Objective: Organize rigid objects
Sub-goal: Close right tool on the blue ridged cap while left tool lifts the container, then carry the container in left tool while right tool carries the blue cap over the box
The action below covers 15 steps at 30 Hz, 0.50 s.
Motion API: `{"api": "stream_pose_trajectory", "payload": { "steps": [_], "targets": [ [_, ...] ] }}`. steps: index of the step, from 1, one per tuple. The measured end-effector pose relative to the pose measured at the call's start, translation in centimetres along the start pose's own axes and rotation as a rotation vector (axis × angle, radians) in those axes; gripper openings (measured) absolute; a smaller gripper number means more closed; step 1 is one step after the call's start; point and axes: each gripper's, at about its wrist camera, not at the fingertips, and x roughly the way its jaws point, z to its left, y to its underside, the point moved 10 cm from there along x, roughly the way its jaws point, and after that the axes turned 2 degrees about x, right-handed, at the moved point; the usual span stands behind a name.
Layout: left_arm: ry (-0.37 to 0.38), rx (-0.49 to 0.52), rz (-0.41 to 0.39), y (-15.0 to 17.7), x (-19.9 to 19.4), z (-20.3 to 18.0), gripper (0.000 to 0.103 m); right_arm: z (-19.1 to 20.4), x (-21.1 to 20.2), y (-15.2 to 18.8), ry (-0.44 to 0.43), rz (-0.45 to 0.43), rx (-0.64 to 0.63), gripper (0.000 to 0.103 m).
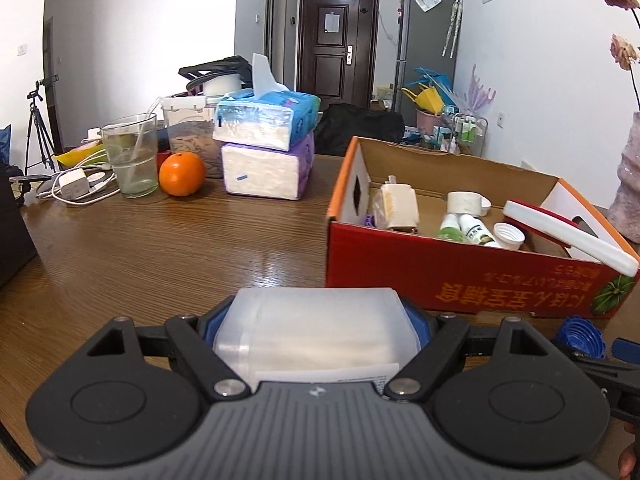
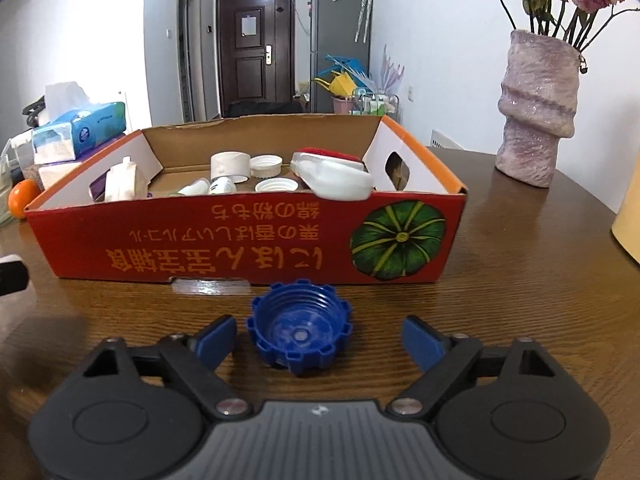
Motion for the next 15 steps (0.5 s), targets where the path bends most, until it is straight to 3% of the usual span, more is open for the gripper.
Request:
{"api": "stream_pose_trajectory", "payload": {
  "steps": [2,4,15],
  "targets": [
    [0.001,0.000,-0.002,-0.1,0.0,0.2,0.083,0.3,0.3,-0.1,-0.007,0.004,0.008,0.074],
    [0.000,0.002,-0.004,-0.1,0.0,0.3,0.083,0.6,0.2,-0.2,-0.013,-0.006,-0.001,0.052],
    [0.003,0.007,-0.023,-0.4,-0.4,0.3,0.083,1.9,-2.0,-0.5,-0.039,-0.072,-0.059,0.052]
  ]
}}
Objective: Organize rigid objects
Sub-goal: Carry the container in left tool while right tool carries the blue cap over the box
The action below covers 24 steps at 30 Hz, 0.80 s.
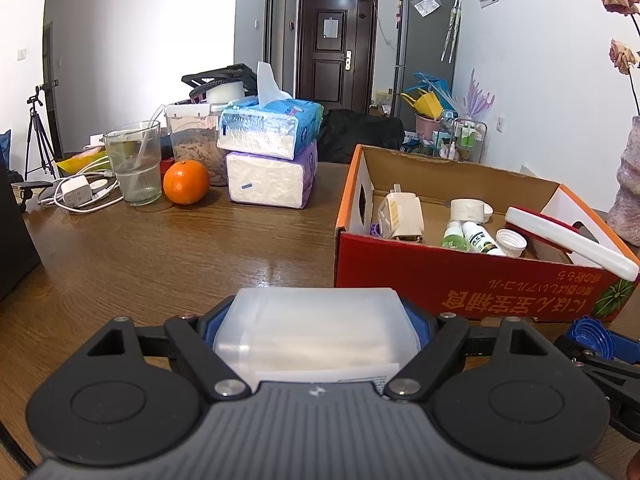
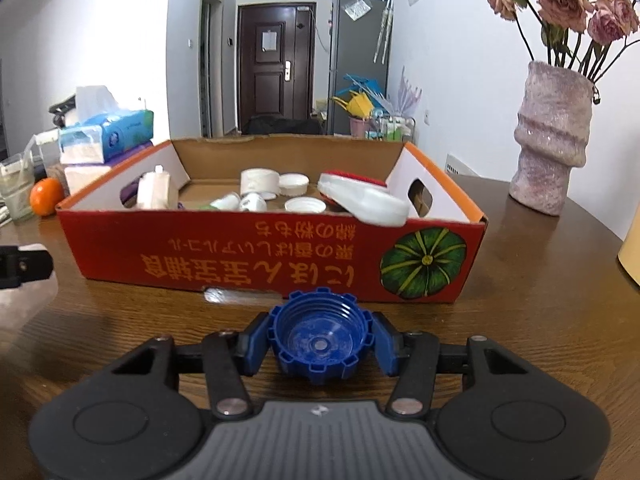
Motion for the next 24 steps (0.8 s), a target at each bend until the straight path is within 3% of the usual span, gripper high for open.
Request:
{"api": "stream_pose_trajectory", "payload": {
  "steps": [12,24],
  "targets": [
    [0.032,-0.015,-0.093,-2.4,-2.3,-1.4,0.083,0.9,-2.7,-2.7,-0.075,-0.112,-0.008,0.052],
    [0.065,-0.026,-0.134,-5.0,-1.7,-4.7,0.084,1.3,-1.9,-5.3,-0.091,-0.170,-0.024,0.052]
  ]
}}
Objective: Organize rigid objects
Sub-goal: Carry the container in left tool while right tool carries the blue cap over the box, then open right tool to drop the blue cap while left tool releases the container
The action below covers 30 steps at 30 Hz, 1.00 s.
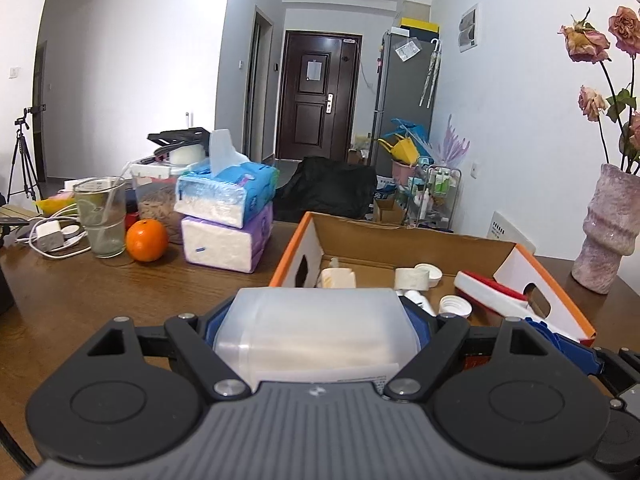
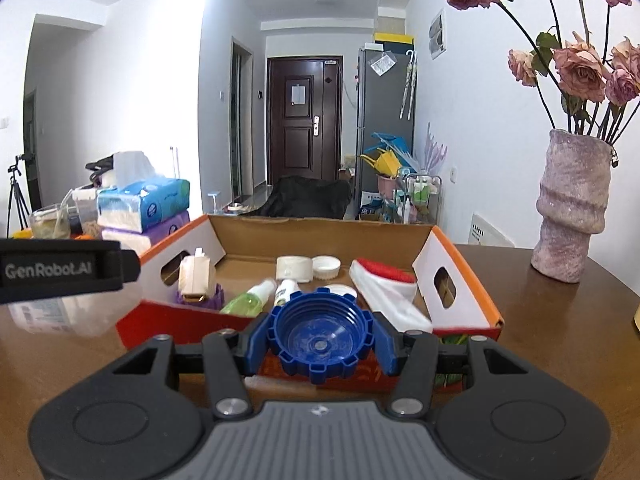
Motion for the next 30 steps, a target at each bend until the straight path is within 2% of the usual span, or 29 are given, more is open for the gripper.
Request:
{"api": "stream_pose_trajectory", "payload": {
  "steps": [14,30],
  "targets": [
    [0.006,-0.026,-0.014,-2.1,3.7,-1.3,0.084,-0.9,3.3,-2.1,-0.009,-0.037,0.002,0.052],
    [0.020,0.006,-0.016,-3.7,8.1,-3.2,0.084,-0.6,7.2,-3.3,0.003,-0.031,-0.010,0.052]
  ]
}}
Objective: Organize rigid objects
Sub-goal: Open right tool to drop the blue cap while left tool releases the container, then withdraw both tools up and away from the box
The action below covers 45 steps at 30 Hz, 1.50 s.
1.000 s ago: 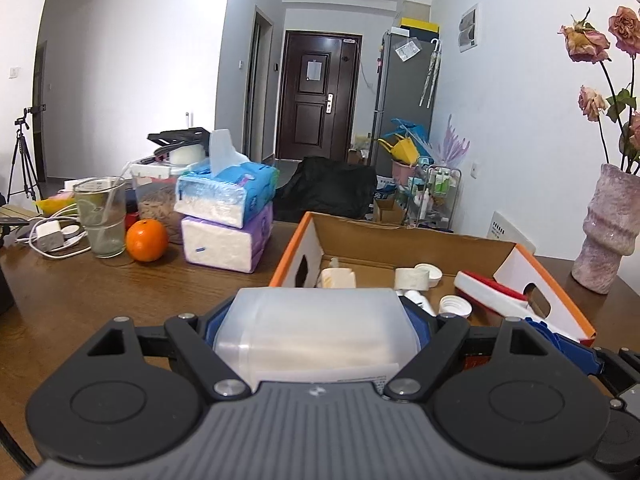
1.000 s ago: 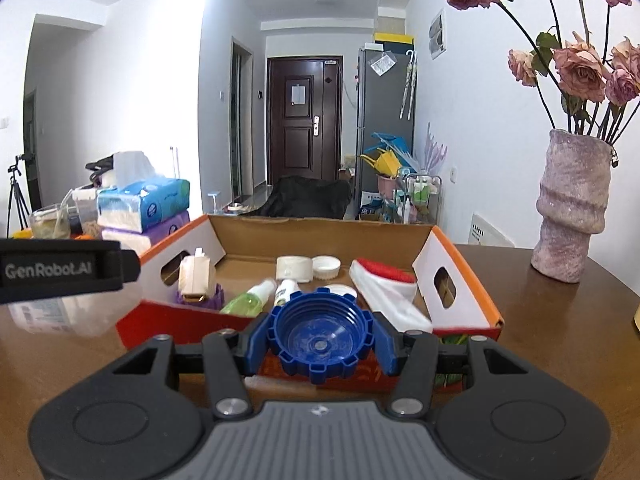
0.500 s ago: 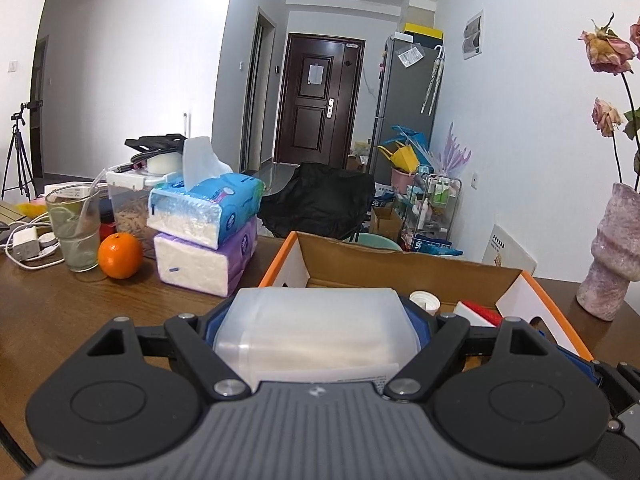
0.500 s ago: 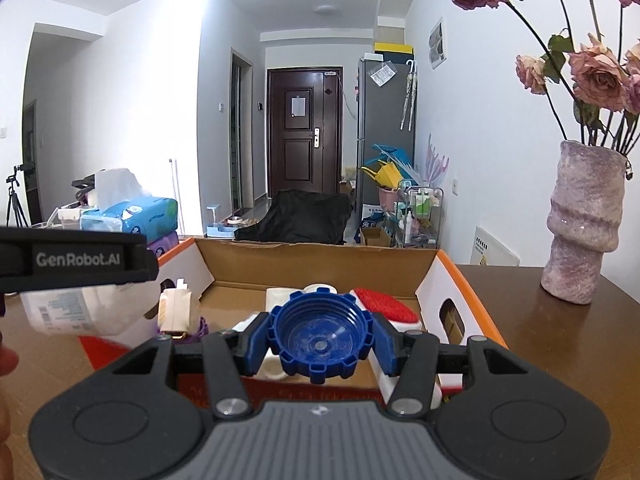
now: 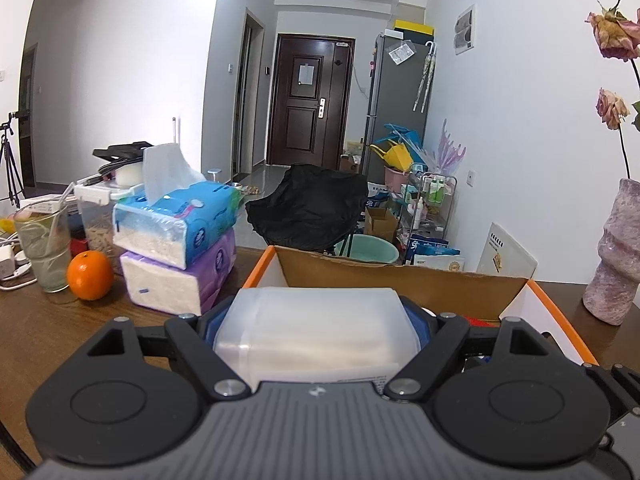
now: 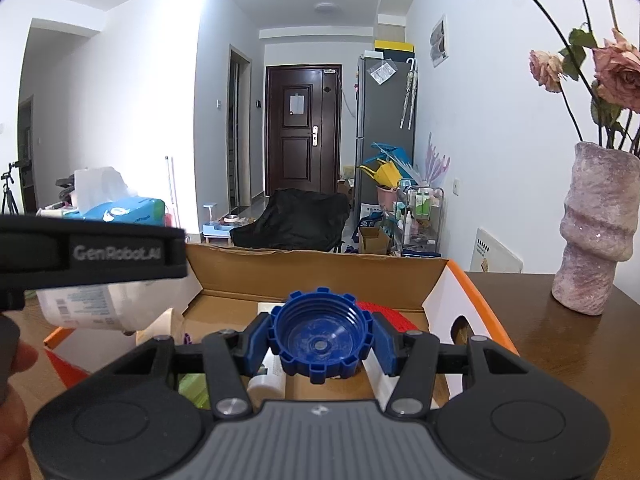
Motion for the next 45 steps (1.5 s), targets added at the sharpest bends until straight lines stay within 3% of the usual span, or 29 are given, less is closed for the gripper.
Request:
{"api": "stream_pose_trajectory", "payload": {
  "steps": [27,29,31,37,45],
  "targets": [
    [0.005,0.055,0.057,0.2,4.1,-0.5,0.087,-0.5,3.2,0.1,0.033,0.050,0.002,0.053],
    [-0.001,0.050,0.048,0.1,4.0,-0.3,0.099,-0.7,3.2,0.1,0.043,0.054,0.002,0.058],
    [-0.014,0.046,0.036,-0.2,3.8,0.0,0.101,-0.9,3.2,0.1,0.059,0.050,0.009,0.077],
    [-0.029,0.043,0.037,-0.5,3.8,0.7,0.103,-1.5,2.8,-0.2,0.076,0.034,0.032,0.097],
    [-0.041,0.044,0.044,-0.6,3.7,1.2,0.103,-1.5,2.6,-0.3,0.071,0.031,0.035,0.099]
  ]
}}
